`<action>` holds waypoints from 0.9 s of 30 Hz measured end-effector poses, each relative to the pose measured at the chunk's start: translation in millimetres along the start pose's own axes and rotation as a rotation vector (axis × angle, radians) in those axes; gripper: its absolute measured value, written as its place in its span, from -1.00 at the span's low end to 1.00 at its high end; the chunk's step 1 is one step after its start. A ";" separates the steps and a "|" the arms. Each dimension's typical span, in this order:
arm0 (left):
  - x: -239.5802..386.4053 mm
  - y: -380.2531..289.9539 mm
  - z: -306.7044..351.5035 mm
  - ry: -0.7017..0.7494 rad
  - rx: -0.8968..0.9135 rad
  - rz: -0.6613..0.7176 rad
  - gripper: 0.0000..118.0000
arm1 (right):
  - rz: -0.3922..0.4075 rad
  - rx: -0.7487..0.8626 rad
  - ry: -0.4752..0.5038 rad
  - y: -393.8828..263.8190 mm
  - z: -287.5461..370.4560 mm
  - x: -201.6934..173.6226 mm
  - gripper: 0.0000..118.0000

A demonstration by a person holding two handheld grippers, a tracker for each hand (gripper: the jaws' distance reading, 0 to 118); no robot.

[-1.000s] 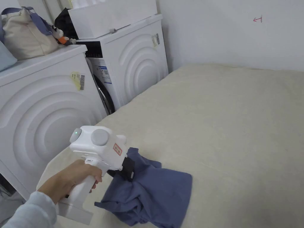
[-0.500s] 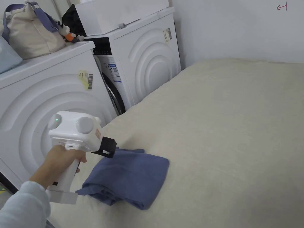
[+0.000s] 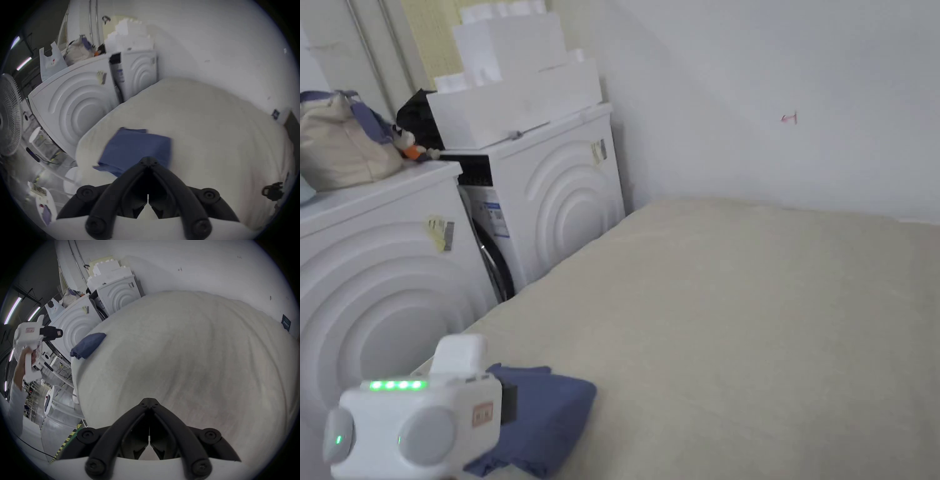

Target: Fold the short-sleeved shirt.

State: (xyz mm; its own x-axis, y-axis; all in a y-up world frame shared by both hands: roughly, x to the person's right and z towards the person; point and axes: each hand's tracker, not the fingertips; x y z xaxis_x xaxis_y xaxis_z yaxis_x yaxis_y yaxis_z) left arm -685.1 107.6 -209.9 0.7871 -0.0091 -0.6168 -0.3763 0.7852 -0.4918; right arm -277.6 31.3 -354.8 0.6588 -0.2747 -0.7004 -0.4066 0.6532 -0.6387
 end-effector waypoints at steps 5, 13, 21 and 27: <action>58.3 -21.1 82.2 0.036 0.199 0.033 -1.00 | -0.004 0.130 -0.060 -13.7 62.3 17.1 -0.99; 174.9 -16.0 223.1 -0.103 0.438 -0.097 -1.00 | -0.011 0.479 -0.280 -50.9 204.6 28.7 -0.99; 265.0 -56.2 306.6 -0.258 0.532 -0.171 -1.00 | 0.005 0.640 -0.501 -85.1 306.8 34.3 -0.99; 294.9 -103.9 326.7 -0.423 0.467 -0.158 -1.00 | 0.099 0.758 -0.678 -116.0 344.9 14.8 -0.99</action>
State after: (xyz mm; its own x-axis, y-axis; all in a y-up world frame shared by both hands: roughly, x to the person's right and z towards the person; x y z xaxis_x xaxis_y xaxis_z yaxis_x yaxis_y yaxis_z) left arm -254.2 225.7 -139.9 0.9759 0.0232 -0.2171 -0.0632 0.9819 -0.1788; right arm -2.4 194.8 -181.2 0.9592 0.1081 -0.2614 -0.1262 0.9905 -0.0537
